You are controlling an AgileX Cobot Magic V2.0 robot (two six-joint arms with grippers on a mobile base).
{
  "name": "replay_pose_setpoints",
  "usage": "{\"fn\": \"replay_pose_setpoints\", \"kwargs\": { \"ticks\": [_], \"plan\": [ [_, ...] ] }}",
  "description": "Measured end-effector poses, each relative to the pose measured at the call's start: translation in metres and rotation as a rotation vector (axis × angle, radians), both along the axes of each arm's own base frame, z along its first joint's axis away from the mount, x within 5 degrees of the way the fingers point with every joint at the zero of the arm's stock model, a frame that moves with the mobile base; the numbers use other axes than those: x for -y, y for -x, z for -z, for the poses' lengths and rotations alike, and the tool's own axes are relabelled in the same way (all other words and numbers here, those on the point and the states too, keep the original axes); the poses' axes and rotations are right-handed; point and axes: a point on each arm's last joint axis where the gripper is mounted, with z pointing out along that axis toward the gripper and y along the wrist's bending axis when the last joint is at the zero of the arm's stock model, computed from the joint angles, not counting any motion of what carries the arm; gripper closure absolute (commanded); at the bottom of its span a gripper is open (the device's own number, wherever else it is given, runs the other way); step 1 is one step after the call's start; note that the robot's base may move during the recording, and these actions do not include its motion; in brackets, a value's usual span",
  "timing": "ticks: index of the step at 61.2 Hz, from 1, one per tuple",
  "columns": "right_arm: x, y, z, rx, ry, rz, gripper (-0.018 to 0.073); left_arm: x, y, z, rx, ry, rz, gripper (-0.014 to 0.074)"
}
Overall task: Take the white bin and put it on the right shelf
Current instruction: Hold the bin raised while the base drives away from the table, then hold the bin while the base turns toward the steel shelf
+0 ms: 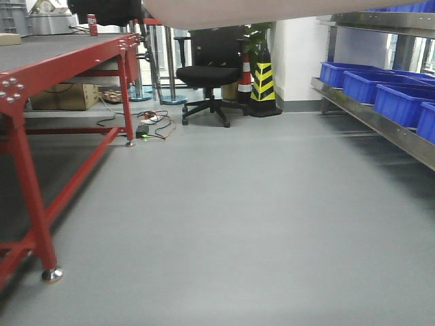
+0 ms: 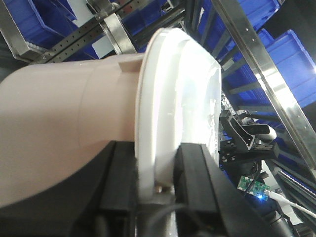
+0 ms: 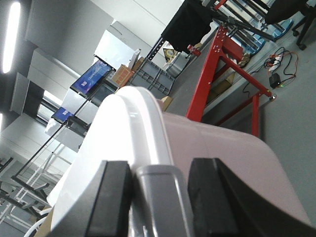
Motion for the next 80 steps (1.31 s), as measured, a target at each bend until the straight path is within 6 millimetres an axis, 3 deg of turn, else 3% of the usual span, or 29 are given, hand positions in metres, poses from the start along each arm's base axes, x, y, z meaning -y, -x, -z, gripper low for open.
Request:
{"fn": "replay_pose_setpoints", "kwargs": {
  "ticks": [80],
  "plan": [
    [0.0002,-0.0001,0.0,0.0,0.0,0.002,0.0501,0.0001,0.0003,0.0002,0.0,-0.002,0.004,0.0722]
  ]
}}
